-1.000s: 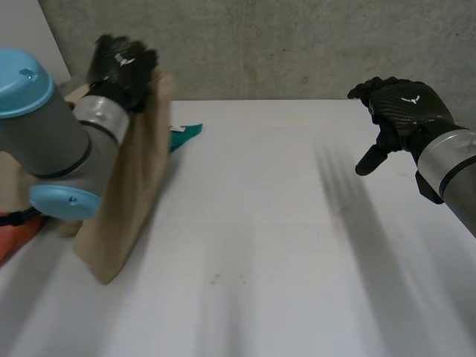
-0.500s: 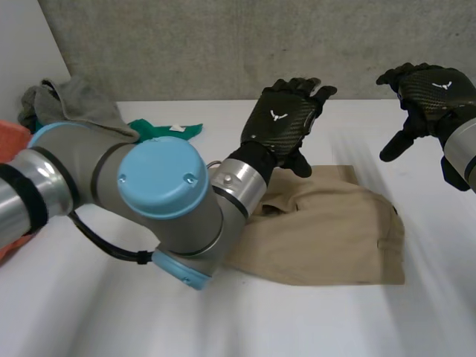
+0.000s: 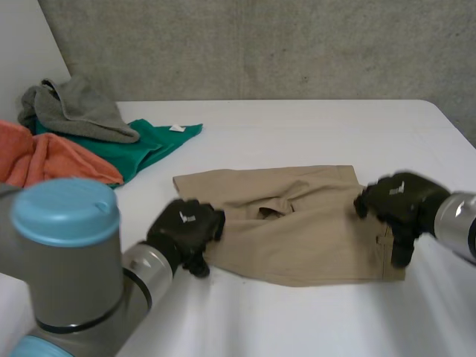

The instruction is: Fold the laundry.

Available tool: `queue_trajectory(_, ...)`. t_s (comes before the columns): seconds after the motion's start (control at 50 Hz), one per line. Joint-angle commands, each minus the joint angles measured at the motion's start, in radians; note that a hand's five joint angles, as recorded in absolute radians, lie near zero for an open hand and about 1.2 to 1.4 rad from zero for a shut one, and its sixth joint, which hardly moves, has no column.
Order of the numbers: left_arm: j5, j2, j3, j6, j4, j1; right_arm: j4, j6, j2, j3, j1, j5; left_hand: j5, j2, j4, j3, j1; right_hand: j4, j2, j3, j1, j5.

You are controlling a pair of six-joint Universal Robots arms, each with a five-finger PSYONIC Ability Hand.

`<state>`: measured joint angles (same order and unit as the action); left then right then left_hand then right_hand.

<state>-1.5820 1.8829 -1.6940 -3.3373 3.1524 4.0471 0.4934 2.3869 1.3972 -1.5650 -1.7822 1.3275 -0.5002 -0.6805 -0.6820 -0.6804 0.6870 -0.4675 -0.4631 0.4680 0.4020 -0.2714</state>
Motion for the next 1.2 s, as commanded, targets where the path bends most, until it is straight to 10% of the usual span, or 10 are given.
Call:
queue_trajectory(0.02, 0.002, 0.122, 0.026, -0.053, 0.024, 0.003, -0.073, -0.011, -0.003, -0.159, 0.006, -0.002, 0.015, 0.02, 0.022, 0.02, -0.027, -0.117, -0.121, 0.116, 0.182, -0.138)
queue_trajectory(0.64, -0.003, 0.412, 0.29, -0.314, 0.302, 0.049, -0.648, 0.002, -0.213, -0.247, 0.024, -0.001, 0.012, 0.018, 0.02, 0.018, -0.025, 0.013, 0.008, -0.013, 0.053, -0.009)
queue_trajectory(0.86, 0.0, 0.492, 0.358, -0.429, 0.42, 0.052, -0.728, 0.003, -0.277, -0.196, 0.02, 0.005, -0.477, -0.472, -0.47, -0.472, 0.465, -0.928, -0.933, 0.928, 0.994, -0.95)
queue_trajectory(1.04, -0.006, 0.47, 0.402, -0.441, 0.414, 0.111, -0.638, 0.011, -0.212, -0.104, 0.02, 0.024, -0.722, -0.716, -0.714, -0.716, 0.709, -0.929, -0.933, 0.928, 0.994, -0.95)
queue_trajectory(1.2, 0.003, 0.098, 0.315, -0.331, 0.155, 0.118, -0.241, 0.02, -0.067, 0.075, 0.038, 0.018, -0.722, -0.716, -0.714, -0.716, 0.709, -0.929, -0.933, 0.928, 0.994, -0.95)
